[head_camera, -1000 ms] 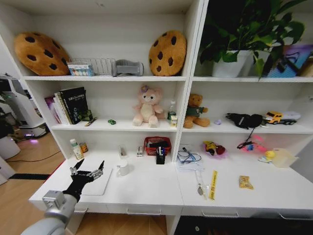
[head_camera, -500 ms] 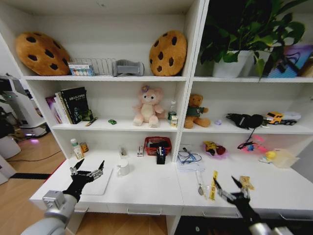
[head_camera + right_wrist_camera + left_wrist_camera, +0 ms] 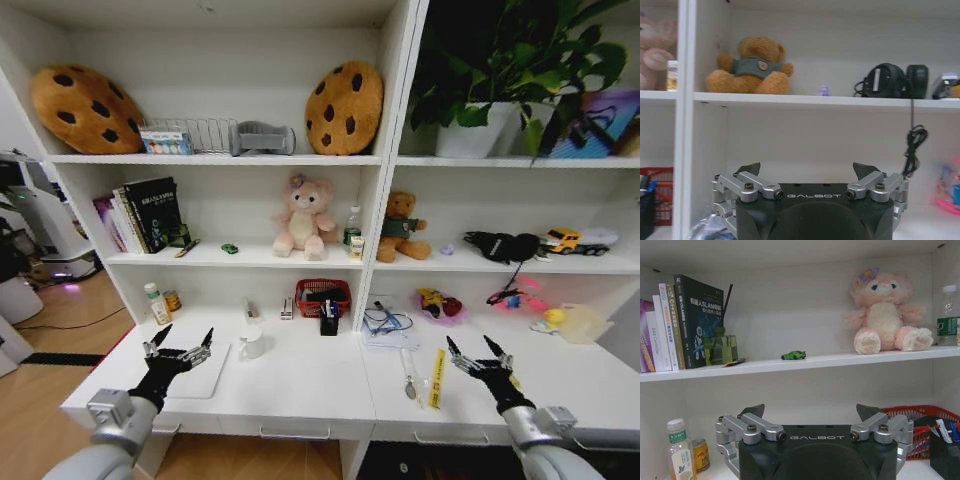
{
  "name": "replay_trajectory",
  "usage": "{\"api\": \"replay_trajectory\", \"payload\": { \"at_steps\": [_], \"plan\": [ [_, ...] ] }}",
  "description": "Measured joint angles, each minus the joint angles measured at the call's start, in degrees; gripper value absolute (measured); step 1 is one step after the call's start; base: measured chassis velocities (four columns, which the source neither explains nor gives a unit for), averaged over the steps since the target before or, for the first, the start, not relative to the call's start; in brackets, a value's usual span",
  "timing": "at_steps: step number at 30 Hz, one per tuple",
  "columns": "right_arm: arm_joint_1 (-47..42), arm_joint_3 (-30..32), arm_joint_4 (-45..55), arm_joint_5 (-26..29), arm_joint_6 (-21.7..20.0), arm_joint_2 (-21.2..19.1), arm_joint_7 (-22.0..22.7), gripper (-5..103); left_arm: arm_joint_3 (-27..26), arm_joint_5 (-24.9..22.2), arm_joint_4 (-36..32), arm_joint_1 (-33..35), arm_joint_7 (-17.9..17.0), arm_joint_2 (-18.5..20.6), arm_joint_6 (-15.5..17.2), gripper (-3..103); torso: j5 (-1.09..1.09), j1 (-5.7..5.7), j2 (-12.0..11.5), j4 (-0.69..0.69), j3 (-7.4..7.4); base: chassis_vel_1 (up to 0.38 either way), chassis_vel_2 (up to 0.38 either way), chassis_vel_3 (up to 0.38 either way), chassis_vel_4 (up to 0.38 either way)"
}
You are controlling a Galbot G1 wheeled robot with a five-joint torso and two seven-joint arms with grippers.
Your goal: Organize the objects on the table.
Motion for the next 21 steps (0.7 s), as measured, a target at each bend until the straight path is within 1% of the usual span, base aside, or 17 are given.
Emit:
{"api": "replay_trajectory", "payload": {
  "at_steps": [1, 2, 6, 7, 8, 9, 10, 11, 12, 13, 14, 15, 16, 17, 18, 19, 21],
  "plan": [
    [0.0, 0.0, 0.0, 0.0, 0.0, 0.0, 0.0, 100, 0.0, 0.0, 0.0, 0.0, 0.0, 0.0, 0.0, 100, 0.00, 0.00, 0.0, 0.00, 0.00, -0.066, -0.055, 0.051, 0.062],
    [0.4, 0.2, -1.1, 0.2, 0.0, -0.3, 1.4, 100, 0.0, 0.0, 0.0, 0.0, 0.0, 0.0, 0.0, 100, 0.01, 0.00, 0.0, 0.00, 0.00, -0.106, -0.078, 0.051, 0.111],
    [1.2, 0.3, -2.3, 0.9, -0.3, -0.8, 2.8, 100, 0.0, 0.0, 0.0, 0.0, 0.0, 0.0, 0.0, 100, 0.00, 0.00, 0.0, 0.01, 0.00, -0.110, -0.098, 0.100, 0.120],
    [2.1, 0.4, -3.6, 1.0, -1.6, -1.0, 4.8, 100, 0.0, 0.0, 0.0, 0.0, 0.0, 0.0, 0.0, 100, 0.04, 0.00, 0.0, 0.00, 0.00, -0.125, -0.083, 0.119, 0.095],
    [2.6, 0.3, -4.2, 1.0, -2.6, -1.0, 6.3, 100, 0.0, 0.0, 0.0, 0.0, 0.0, 0.0, 0.0, 100, 0.04, 0.00, 0.0, 0.01, 0.00, -0.080, -0.074, 0.084, 0.073],
    [2.6, 0.3, -4.2, 1.0, -2.6, -1.0, 6.3, 100, 0.0, 0.0, 0.0, 0.0, 0.0, 0.0, 0.0, 100, 0.04, 0.00, 0.0, 0.01, 0.00, -0.080, -0.074, 0.084, 0.073],
    [3.5, 0.1, -5.5, 1.4, -4.7, -1.1, 8.4, 100, 0.0, 0.0, 0.0, 0.0, 0.0, 0.0, 0.0, 100, 0.02, 0.01, 0.0, 0.00, 0.00, -0.080, -0.043, 0.056, 0.073],
    [4.7, 0.0, -8.2, 1.5, -8.5, -1.5, 9.7, 100, 0.0, 0.0, 0.0, 0.0, 0.0, 0.0, 0.0, 100, 0.04, 0.00, 0.0, 0.00, 0.00, 0.000, 0.000, 0.000, 0.000],
    [4.7, 0.0, -8.2, 1.5, -8.5, -1.5, 9.7, 100, 0.0, 0.0, 0.0, 0.0, 0.0, 0.0, 0.0, 100, 0.04, 0.00, 0.0, 0.00, 0.00, 0.000, 0.000, 0.000, 0.000],
    [5.4, -0.1, -9.7, 1.6, -10.6, -1.8, 9.9, 100, 0.0, 0.0, 0.0, 0.0, 0.0, 0.0, 0.0, 100, 0.04, 0.00, 0.0, 0.00, 0.00, 0.000, 0.000, 0.000, 0.000],
    [6.2, -0.3, -11.4, 2.3, -12.9, -2.4, 10.1, 100, 0.0, 0.0, 0.0, 0.0, 0.0, 0.0, 0.0, 100, -0.01, 0.00, 0.0, 0.00, 0.00, 0.000, 0.000, 0.000, 0.000],
    [6.2, -0.3, -11.4, 2.3, -12.9, -2.4, 10.1, 100, 0.0, 0.0, 0.0, 0.0, 0.0, 0.0, 0.0, 100, -0.01, 0.00, 0.0, 0.00, 0.00, 0.000, 0.000, 0.000, 0.000],
    [7.7, -0.7, -13.8, 4.0, -15.4, -3.3, 10.2, 100, 0.0, 0.0, 0.0, 0.0, 0.0, 0.0, 0.0, 100, 0.00, 0.00, 0.0, 0.00, 0.00, 0.000, 0.000, 0.000, 0.000],
    [8.1, -0.9, -14.6, 4.4, -15.8, -3.5, 10.2, 100, 0.0, 0.0, 0.0, 0.0, 0.0, 0.0, 0.0, 100, 0.01, -0.01, 0.0, 0.00, 0.00, 0.000, 0.000, 0.000, 0.000],
    [10.2, -1.6, -17.7, 4.8, -16.8, -4.3, 10.2, 100, 0.0, 0.0, 0.0, 0.0, 0.0, 0.0, 0.0, 100, 0.01, -0.01, 0.0, 0.00, 0.00, 0.000, 0.000, 0.000, 0.000],
    [10.2, -1.6, -17.7, 4.8, -16.8, -4.3, 10.2, 100, 0.0, 0.0, 0.0, 0.0, 0.0, 0.0, 0.0, 100, 0.01, -0.01, 0.0, 0.00, 0.00, 0.000, 0.000, 0.000, 0.000],
    [12.8, -2.4, -21.2, 4.6, -16.8, -5.2, 10.2, 100, 0.0, 0.0, 0.0, 0.0, 0.0, 0.0, 0.0, 100, 0.01, -0.01, 0.0, 0.01, 0.00, 0.000, 0.000, 0.000, 0.000]
  ]
}}
